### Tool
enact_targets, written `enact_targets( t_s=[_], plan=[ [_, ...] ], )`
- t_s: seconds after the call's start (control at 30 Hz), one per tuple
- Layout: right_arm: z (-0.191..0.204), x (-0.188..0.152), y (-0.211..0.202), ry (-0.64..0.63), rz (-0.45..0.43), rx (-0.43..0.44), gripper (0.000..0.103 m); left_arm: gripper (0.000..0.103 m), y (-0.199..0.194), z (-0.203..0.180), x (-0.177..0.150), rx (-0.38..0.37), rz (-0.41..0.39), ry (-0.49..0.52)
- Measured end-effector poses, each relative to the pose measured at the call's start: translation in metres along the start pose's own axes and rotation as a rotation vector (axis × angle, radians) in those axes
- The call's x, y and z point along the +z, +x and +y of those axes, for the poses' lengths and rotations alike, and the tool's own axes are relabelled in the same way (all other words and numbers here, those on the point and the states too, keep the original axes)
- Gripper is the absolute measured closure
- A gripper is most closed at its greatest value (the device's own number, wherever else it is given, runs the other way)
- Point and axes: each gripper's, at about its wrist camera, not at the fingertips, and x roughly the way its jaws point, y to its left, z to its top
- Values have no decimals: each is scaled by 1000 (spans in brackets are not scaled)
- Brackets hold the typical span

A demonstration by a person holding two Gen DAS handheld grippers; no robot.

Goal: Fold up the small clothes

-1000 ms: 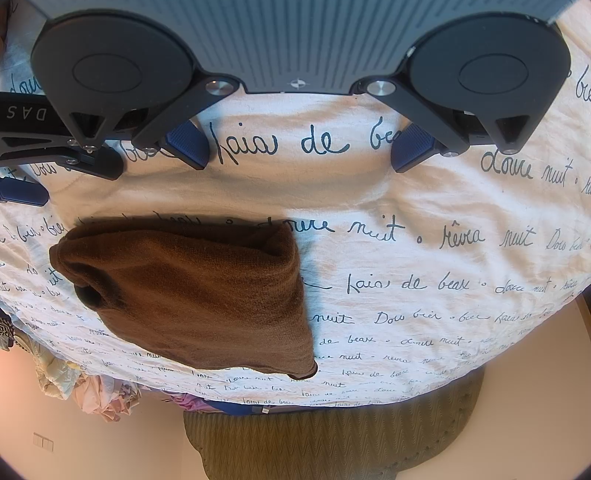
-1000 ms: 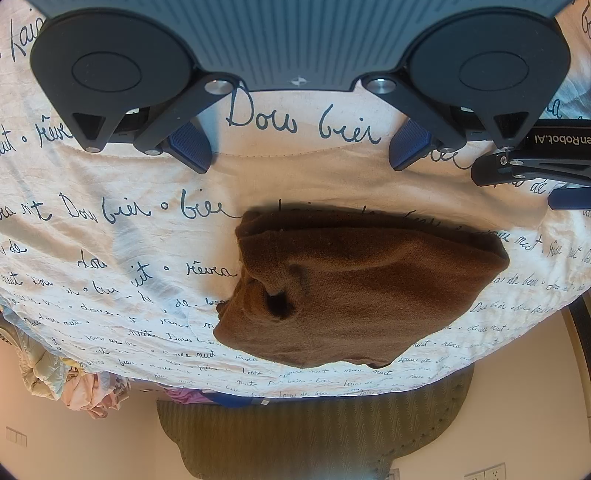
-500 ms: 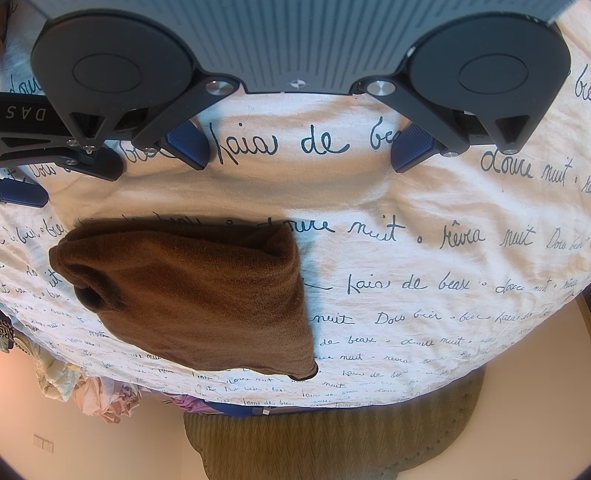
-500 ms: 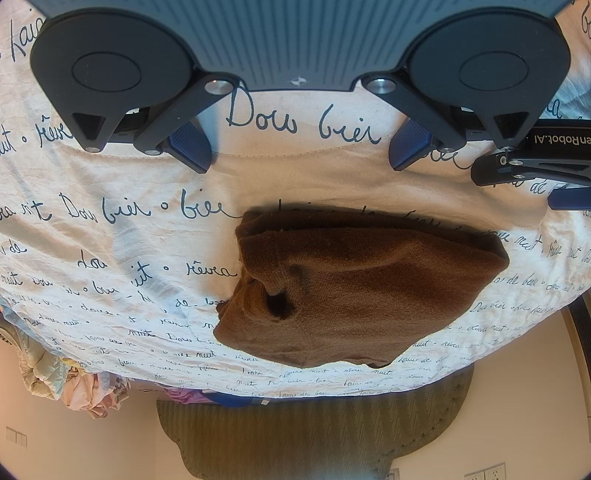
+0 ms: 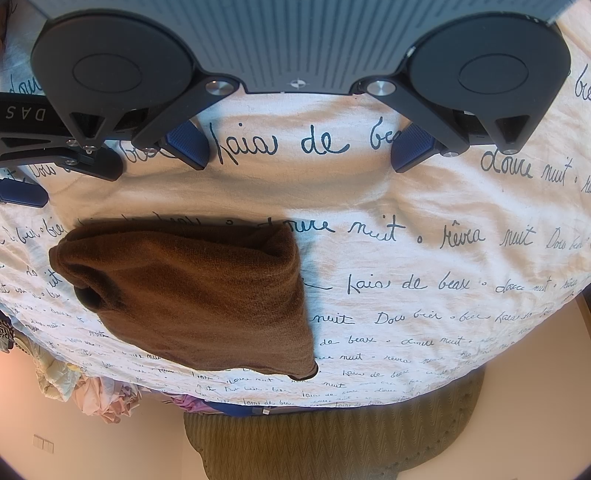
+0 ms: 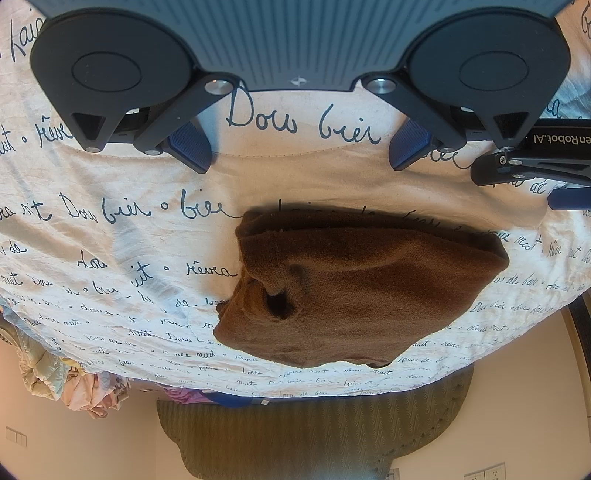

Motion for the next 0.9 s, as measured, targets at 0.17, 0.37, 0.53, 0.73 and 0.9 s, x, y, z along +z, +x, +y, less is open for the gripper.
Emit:
enact_targets(
  t_s=[0.17,0.37,0.53,0.73,0.9],
  plan=[
    [0,0,0,0,0,0,0,0,0,0,0,0,0,0],
    [0,0,0,0,0,0,0,0,0,0,0,0,0,0],
    [0,0,0,0,0,0,0,0,0,0,0,0,-1,0],
    [0,0,0,-8,1,-5,0,0,-1,4,1,-20,-9,-13],
    [0,0,0,-7,1,-5,0,0,0,2,1,-13,-6,-10]
  ],
)
